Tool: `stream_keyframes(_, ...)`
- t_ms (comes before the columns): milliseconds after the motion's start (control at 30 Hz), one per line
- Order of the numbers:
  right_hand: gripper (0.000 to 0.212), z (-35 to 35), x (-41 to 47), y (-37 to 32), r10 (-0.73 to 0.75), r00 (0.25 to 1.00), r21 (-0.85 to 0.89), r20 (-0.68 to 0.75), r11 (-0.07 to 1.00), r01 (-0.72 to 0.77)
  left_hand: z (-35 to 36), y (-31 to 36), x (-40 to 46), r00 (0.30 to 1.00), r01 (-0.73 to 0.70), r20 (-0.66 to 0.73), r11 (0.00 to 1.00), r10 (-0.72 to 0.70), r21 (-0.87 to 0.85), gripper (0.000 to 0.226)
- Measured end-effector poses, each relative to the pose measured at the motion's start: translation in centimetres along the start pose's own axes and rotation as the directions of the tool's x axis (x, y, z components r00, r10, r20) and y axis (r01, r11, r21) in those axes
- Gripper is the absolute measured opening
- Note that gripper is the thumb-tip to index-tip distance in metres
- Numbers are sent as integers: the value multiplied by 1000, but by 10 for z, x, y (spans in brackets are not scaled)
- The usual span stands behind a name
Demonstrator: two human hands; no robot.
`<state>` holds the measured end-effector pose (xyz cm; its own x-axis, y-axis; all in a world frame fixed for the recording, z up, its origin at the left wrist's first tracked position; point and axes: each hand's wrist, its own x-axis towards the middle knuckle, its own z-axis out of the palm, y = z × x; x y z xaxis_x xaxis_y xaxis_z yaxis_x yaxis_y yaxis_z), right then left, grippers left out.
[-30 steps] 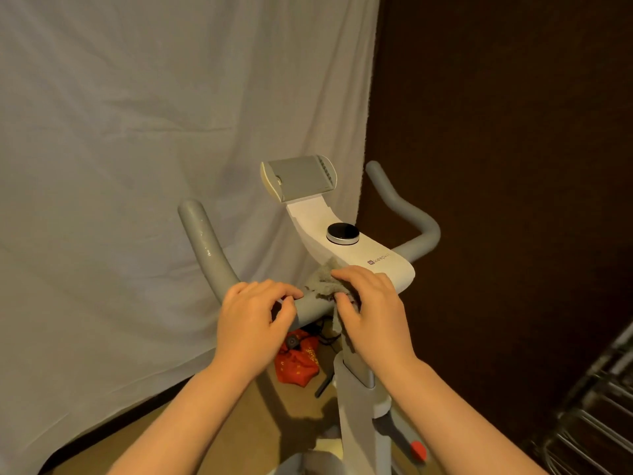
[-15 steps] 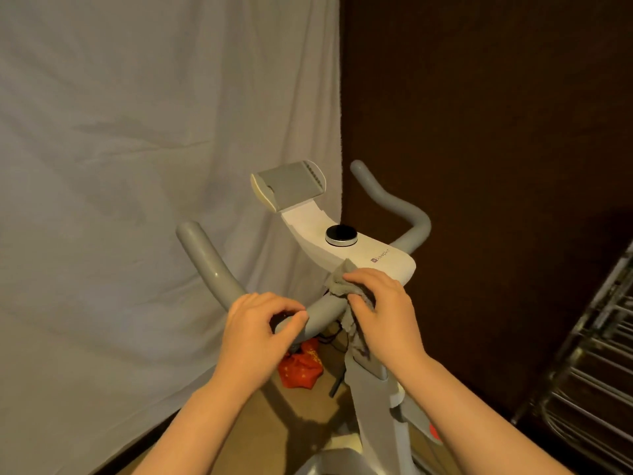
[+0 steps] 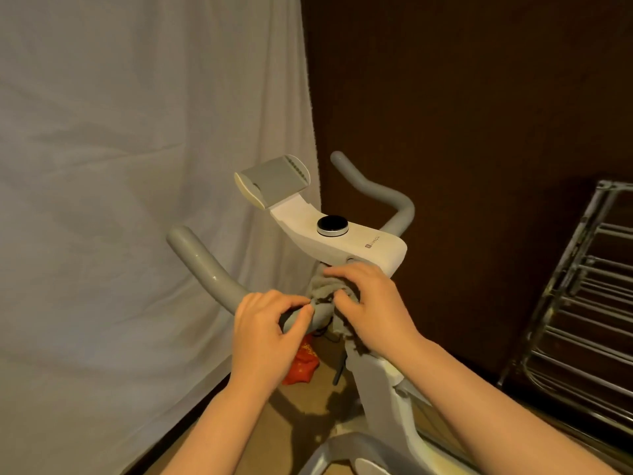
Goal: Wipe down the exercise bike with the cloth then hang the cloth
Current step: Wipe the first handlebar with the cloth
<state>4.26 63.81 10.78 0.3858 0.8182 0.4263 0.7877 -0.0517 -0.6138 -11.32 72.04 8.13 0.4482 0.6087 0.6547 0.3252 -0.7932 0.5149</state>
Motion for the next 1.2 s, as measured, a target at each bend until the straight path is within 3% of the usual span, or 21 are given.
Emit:
stream_keyframes(67, 38, 6, 0, -3, -10, 998, 22, -68, 1000, 11, 0, 0, 0, 1000, 0, 11, 1000, 0, 5, 22)
stream_keyframes(133, 42, 13, -2, -1, 107, 976, 104, -189, 991, -89, 1, 0, 0, 1000, 20, 14, 1000, -21, 14, 19)
stream_keyframes(233, 47, 23, -12, -4, 144, 967, 166, -208, 980, -110, -1, 3, 2, 998, 42, 34, 999, -43, 24, 7)
stream_keyframes(267, 47, 22, -11, -2, 196, 947, 232, -253, 963, -137, -1, 3, 3, 998, 34, 48, 999, -36, 35, 3)
stream_keyframes(333, 46, 21, -7, 5, 401, 833, 395, -380, 885, -246, -2, 3, 6, 997, 30, 76, 998, -34, 56, 8)
stream_keyframes(400, 44, 29, -10, 7, 558, 759, 525, -336, 780, -340, -1, 5, 5, 994, 26, 104, 998, -32, 64, 12)
stream_keyframes(467, 44, 46, -20, 6, 609, 765, 651, -212, 672, -354, 0, 6, 3, 993, 7, 117, 999, -13, 49, 15)
stream_keyframes(533, 40, 50, -22, 7, 666, 723, 767, -183, 557, -319, 0, 5, 2, 993, -4, 122, 1000, 2, 15, 16)
stream_keyframes(633, 35, 44, -11, 10, 713, 634, 769, -300, 574, -282, 0, 5, 2, 993, 34, 118, 999, -30, -32, 14)
stream_keyframes(767, 36, 41, -17, 7, 529, 793, 585, -302, 760, -283, -2, 3, 1, 994, 39, 107, 998, -34, -44, 12)
stream_keyframes(867, 37, 15, -4, 17, 442, 827, 441, -348, 855, -272, 4, 3, 0, 997, 36, 69, 999, -34, -27, 12)
stream_keyframes(933, 39, 11, -2, 13, 326, 898, 229, -296, 937, -265, 6, 3, -2, 998, 41, 45, 999, -40, -22, 11)
stream_keyframes(1000, 38, 15, -6, 5, 134, 975, 76, -175, 990, -122, 5, 3, -3, 998, 31, 50, 999, -30, -25, 16)
stream_keyframes(1100, 40, 5, -1, 2, -24, 1000, 14, -13, 1000, 24, -4, -1, -11, 998, 19, 58, 1000, -18, -25, 24)
stream_keyframes(1200, 43, 3, 3, 0, 29, 998, -14, -64, 999, -30, -13, -2, -30, 998, 64, -21, 998, -64, 20, 26)
